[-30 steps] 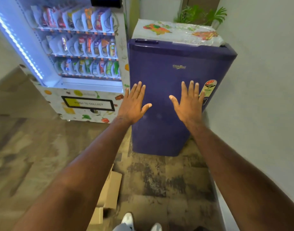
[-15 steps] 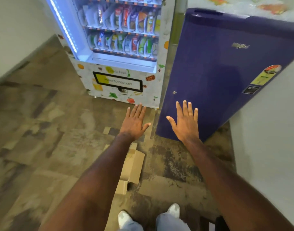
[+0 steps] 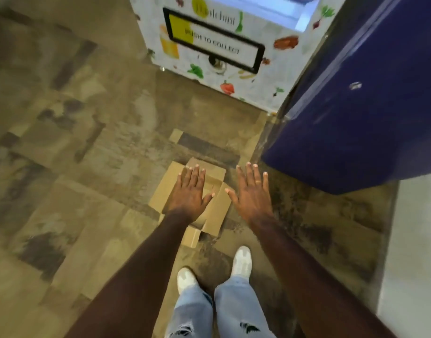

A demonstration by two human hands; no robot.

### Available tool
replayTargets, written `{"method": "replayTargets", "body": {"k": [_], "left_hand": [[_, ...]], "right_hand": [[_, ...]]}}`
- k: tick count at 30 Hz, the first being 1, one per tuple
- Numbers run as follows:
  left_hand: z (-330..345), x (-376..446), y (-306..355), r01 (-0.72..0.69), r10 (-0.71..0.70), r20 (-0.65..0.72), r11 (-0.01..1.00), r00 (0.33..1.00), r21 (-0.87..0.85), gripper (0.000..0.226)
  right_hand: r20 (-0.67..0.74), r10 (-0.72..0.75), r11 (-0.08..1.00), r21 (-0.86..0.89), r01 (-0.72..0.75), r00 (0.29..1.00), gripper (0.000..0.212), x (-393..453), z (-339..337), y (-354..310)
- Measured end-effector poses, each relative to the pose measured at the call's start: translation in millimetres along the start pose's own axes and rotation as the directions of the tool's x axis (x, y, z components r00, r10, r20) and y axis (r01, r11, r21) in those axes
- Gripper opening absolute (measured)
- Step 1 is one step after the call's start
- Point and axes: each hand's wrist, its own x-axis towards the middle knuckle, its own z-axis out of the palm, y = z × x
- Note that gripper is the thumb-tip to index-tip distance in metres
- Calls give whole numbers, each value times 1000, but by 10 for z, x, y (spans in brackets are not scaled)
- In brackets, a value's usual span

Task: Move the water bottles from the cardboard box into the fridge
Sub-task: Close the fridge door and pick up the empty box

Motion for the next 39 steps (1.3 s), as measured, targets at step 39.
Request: {"method": "replayTargets", "body": {"k": [39], "left_hand": [[4484,1137,-1216,-268,235,365,962,901,43,58]], "right_hand": [[858,-451,373,-69,925,245,62,1726,4710,-405]]}}
